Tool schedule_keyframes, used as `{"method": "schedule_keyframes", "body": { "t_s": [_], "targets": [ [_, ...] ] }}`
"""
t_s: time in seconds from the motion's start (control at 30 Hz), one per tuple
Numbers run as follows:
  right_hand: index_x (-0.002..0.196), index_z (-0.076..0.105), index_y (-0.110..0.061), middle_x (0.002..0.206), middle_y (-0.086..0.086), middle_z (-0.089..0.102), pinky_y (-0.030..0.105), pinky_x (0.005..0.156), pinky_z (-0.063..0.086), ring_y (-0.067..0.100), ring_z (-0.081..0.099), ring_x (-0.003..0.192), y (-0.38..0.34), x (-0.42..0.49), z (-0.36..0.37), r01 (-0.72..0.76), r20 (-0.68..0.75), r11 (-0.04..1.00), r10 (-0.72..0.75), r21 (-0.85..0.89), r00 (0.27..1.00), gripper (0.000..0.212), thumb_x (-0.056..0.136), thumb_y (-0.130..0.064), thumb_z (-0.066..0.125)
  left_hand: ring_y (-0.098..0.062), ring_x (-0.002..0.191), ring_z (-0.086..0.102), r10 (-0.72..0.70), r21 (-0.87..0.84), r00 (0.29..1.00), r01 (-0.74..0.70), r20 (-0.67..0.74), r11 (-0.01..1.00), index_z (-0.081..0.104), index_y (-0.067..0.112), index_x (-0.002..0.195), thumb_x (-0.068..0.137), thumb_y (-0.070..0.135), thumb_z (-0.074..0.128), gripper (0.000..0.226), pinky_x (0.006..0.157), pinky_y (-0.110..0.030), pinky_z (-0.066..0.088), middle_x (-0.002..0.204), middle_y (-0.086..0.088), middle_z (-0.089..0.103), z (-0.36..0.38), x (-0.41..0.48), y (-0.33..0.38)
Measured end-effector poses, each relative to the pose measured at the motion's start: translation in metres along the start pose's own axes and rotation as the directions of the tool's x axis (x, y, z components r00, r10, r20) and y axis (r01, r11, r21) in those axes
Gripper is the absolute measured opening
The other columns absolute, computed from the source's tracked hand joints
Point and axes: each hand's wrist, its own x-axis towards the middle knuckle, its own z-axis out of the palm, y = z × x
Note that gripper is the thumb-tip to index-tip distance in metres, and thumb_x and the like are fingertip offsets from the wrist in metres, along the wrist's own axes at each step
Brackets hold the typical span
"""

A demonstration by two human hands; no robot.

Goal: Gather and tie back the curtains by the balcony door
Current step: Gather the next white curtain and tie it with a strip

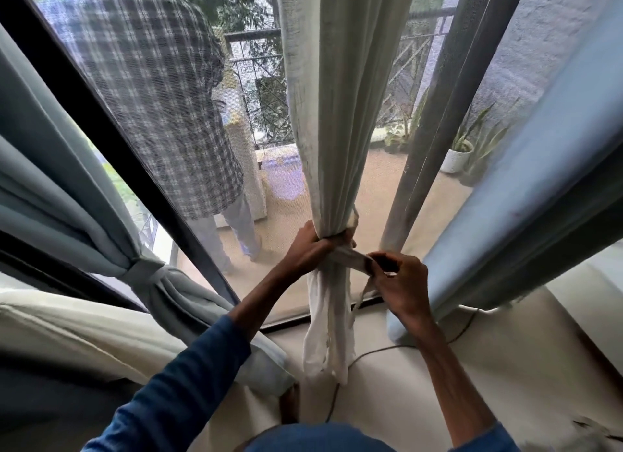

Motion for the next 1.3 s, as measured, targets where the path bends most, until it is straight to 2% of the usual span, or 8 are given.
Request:
{"method": "schedule_keyframes", "body": {
  "t_s": [0.2, 0.3, 0.53, 0.73, 0.97, 1.13, 1.23, 1.3],
  "targets": [
    [0.086, 0.082, -0.019, 0.078, -0.006, 0.078, 0.005, 0.066, 0.044, 0.004, 0.07, 0.072, 0.009, 0.01, -0.021, 0.03, -0.03, 0.998, -0.032, -0.059, 0.999, 0.005, 0.085, -0.016, 0.079, -0.026, 0.087, 0.067, 0.06, 0.161, 0.997, -0.066, 0.041, 0.985, 0.066, 0.007, 0.091, 0.088, 0.055, 0.065, 0.048, 0.082, -0.052, 0.054, 0.089, -0.011, 0.069, 0.003, 0.0, 0.006],
    [0.077, 0.078, -0.015, 0.071, 0.0, 0.076, 0.032, 0.064, 0.056, 0.019, 0.071, 0.067, 0.021, 0.014, -0.024, 0.013, -0.013, 0.99, -0.015, -0.14, 1.0, 0.009, 0.085, -0.016, 0.074, -0.027, 0.078, 0.062, 0.097, 0.17, 0.991, -0.111, 0.089, 0.979, 0.061, 0.001, 0.089, 0.089, 0.064, 0.059, 0.063, 0.076, -0.054, 0.054, 0.089, -0.021, 0.064, 0.003, -0.002, 0.007],
    [0.084, 0.076, -0.015, 0.079, 0.005, 0.074, 0.038, 0.062, 0.053, 0.038, 0.065, 0.081, 0.02, 0.022, -0.004, -0.141, 0.045, 0.935, 0.164, -0.325, 0.985, 0.016, 0.078, -0.013, 0.06, -0.011, 0.079, 0.052, 0.125, 0.294, 0.964, -0.192, 0.233, 0.936, 0.06, 0.011, 0.091, 0.086, 0.047, 0.071, 0.038, 0.078, -0.043, 0.051, 0.088, -0.005, 0.064, 0.008, -0.009, 0.01],
    [0.068, 0.057, -0.003, 0.067, 0.02, 0.059, 0.039, 0.057, 0.038, 0.045, 0.054, 0.073, 0.003, 0.053, 0.008, -0.086, 0.226, 0.959, 0.149, -0.27, 0.963, 0.014, 0.081, -0.006, 0.061, -0.025, 0.104, 0.058, 0.359, 0.342, 0.867, -0.472, 0.345, 0.812, 0.065, 0.006, 0.104, 0.094, 0.024, 0.066, 0.021, 0.096, -0.052, 0.043, 0.109, -0.007, 0.064, 0.02, -0.015, 0.008],
    [0.064, 0.061, -0.001, 0.07, 0.02, 0.07, 0.042, 0.061, 0.049, 0.026, 0.071, 0.076, -0.02, 0.084, 0.016, -0.026, 0.426, 0.971, 0.128, -0.237, 0.895, 0.013, 0.068, 0.008, 0.069, -0.014, 0.125, 0.05, 0.301, 0.388, 0.838, -0.492, 0.456, 0.78, 0.062, 0.018, 0.127, 0.098, 0.033, 0.062, 0.033, 0.107, -0.028, 0.04, 0.134, 0.001, 0.057, -0.007, -0.022, 0.01],
    [0.1, 0.069, 0.002, 0.097, 0.019, 0.073, 0.052, 0.078, 0.056, 0.033, 0.068, 0.091, -0.009, 0.083, 0.034, -0.078, 0.541, 0.985, 0.151, -0.156, 0.827, 0.022, 0.084, -0.013, 0.071, -0.015, 0.13, 0.044, 0.233, 0.705, 0.878, -0.476, 0.418, 0.526, 0.064, 0.028, 0.122, 0.094, 0.072, 0.038, 0.059, 0.099, -0.036, 0.047, 0.133, 0.007, 0.056, -0.013, -0.022, -0.01],
    [0.092, 0.069, -0.003, 0.079, 0.01, 0.07, 0.042, 0.068, 0.058, 0.019, 0.063, 0.076, 0.005, 0.075, 0.036, -0.313, 0.634, 0.949, 0.217, 0.043, 0.743, 0.012, 0.086, -0.012, 0.075, -0.017, 0.124, 0.045, 0.268, 0.817, 0.894, -0.44, 0.359, 0.373, 0.065, 0.031, 0.117, 0.092, 0.077, 0.027, 0.065, 0.099, -0.039, 0.037, 0.122, 0.008, 0.064, -0.012, -0.021, -0.012],
    [0.107, 0.069, -0.005, 0.09, 0.006, 0.073, 0.034, 0.082, 0.059, 0.017, 0.066, 0.09, 0.016, 0.066, 0.033, -0.474, 0.709, 0.863, 0.223, 0.175, 0.669, 0.019, 0.089, -0.008, 0.074, -0.013, 0.123, 0.043, 0.268, 0.847, 0.907, -0.406, 0.325, 0.344, 0.065, 0.029, 0.101, 0.094, 0.076, 0.028, 0.06, 0.103, -0.043, 0.027, 0.107, 0.01, 0.068, -0.014, -0.019, -0.017]
  ]
}}
